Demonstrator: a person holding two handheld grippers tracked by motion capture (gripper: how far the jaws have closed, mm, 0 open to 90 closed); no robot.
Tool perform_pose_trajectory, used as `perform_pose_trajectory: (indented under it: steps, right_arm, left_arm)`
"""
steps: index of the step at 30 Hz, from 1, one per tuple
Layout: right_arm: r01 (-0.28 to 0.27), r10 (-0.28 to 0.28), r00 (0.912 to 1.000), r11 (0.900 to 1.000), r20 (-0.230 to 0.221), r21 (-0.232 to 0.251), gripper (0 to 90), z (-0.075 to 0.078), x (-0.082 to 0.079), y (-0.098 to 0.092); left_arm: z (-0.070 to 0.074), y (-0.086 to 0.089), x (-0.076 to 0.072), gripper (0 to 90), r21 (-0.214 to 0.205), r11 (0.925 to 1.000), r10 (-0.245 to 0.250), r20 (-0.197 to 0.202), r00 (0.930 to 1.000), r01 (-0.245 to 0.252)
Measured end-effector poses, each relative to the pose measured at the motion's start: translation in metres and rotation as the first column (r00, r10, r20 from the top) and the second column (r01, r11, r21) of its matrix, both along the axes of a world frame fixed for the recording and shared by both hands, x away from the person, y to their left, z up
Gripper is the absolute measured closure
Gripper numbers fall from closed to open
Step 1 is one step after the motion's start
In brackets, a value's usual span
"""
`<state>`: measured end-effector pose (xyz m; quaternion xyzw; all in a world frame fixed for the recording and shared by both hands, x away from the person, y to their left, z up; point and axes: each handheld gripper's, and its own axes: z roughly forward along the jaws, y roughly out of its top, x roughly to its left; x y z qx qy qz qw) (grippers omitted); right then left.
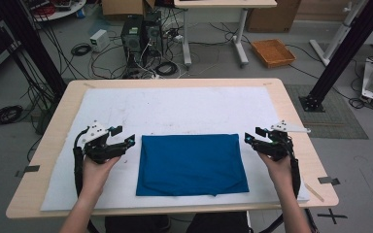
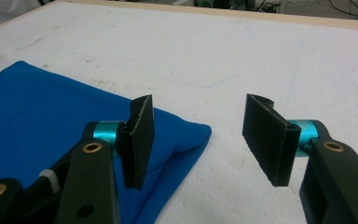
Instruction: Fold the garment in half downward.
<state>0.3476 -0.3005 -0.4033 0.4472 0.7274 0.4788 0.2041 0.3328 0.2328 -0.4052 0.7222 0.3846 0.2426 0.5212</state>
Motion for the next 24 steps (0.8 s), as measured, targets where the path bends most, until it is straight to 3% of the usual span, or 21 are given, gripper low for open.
perform_pose_trajectory:
  steps: [3,5,6,10,17,24]
  right_arm:
    - [0.001,-0.001,1.0000,1.0000,0.001,0.003,43.6,0.001,0.000,-0.002]
    - [0.002,-0.002,1.0000,1.0000,0.002,0.003,43.7,0.001,0.001,-0.004]
    - [0.004,-0.004,1.0000,1.0000,0.000,0.008,43.8,0.002,0.001,-0.005]
    - [0.007,-0.007,1.0000,0.9998,0.006,0.017,43.8,0.003,0.001,-0.007]
    - [0.009,-0.009,0.9999,0.9997,0.008,0.022,43.8,0.004,0.000,-0.009]
    - [0.015,-0.015,0.9999,0.9994,0.006,0.030,43.5,0.004,-0.001,-0.011]
  left_arm:
    - [0.007,-0.005,-0.001,33.5,0.000,1.0000,-0.005,-0.011,0.9999,0.005]
    - [0.009,-0.007,-0.001,32.0,-0.019,0.9987,-0.047,-0.028,0.9985,0.047]
    - [0.011,-0.008,0.000,30.0,-0.043,0.9952,-0.090,-0.057,0.9943,0.088]
    - [0.013,-0.008,0.000,29.5,-0.066,0.9915,-0.117,-0.081,0.9899,0.112]
    - [0.019,-0.005,-0.005,29.1,-0.028,0.9976,-0.063,-0.027,0.9976,0.063]
    - [0.018,-0.003,-0.005,29.1,-0.023,0.9979,-0.061,-0.028,0.9978,0.060]
